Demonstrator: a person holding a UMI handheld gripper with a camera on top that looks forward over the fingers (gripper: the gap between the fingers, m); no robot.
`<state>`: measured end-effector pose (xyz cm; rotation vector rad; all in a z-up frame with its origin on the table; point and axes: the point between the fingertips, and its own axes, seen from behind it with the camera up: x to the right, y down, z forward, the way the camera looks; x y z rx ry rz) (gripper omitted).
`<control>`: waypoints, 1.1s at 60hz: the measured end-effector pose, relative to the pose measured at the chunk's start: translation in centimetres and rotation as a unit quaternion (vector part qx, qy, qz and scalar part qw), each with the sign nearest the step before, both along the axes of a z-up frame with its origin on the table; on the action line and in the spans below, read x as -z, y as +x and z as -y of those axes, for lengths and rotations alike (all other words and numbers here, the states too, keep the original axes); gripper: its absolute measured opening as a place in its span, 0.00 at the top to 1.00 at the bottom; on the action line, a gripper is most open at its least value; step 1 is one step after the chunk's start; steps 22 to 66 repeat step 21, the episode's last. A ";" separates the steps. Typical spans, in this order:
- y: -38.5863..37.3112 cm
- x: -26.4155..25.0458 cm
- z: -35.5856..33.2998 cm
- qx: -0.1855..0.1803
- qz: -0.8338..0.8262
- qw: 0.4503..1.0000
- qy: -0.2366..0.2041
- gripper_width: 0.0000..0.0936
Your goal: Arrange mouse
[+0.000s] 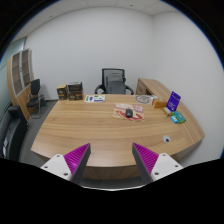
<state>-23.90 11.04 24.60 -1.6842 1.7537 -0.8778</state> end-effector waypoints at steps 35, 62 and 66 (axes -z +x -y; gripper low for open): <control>-2.1 -0.5 -0.6 0.008 0.005 1.000 -0.008 0.07; -2.1 -0.5 -0.6 0.008 0.005 1.000 -0.008 0.07; -2.1 -0.5 -0.6 0.008 0.005 1.000 -0.008 0.07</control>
